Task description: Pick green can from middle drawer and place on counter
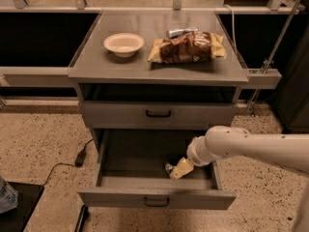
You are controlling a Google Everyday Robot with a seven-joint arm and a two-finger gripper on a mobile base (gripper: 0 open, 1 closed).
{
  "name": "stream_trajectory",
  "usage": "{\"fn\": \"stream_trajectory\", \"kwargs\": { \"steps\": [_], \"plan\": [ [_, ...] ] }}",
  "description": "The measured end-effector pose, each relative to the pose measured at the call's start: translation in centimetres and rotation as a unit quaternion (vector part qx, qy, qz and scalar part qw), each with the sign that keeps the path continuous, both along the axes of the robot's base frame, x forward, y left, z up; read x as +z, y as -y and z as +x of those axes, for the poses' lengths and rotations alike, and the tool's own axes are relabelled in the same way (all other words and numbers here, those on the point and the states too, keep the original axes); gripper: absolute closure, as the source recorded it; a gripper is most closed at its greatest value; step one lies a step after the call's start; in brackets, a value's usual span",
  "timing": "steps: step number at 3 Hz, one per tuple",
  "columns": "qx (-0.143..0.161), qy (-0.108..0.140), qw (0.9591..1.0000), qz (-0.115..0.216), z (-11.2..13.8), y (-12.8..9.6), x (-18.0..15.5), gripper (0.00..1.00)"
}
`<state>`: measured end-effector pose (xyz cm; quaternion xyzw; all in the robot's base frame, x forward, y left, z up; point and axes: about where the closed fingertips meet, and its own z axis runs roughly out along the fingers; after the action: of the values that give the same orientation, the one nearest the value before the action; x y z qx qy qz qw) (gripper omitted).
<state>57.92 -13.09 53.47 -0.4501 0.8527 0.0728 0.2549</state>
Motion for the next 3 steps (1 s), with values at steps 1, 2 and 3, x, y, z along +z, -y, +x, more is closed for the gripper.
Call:
{"fn": "stream_trajectory", "kwargs": {
  "steps": [1,2,3],
  "plan": [
    [-0.022,-0.012,0.9996,0.013,2.6,0.4,-5.5,0.00],
    [0.003,-0.012,0.9998,0.014,3.7,-2.1,-8.4,0.00],
    [-0.001,-0.013,0.9998,0.015,3.8,-1.8,-9.1,0.00]
  ]
}}
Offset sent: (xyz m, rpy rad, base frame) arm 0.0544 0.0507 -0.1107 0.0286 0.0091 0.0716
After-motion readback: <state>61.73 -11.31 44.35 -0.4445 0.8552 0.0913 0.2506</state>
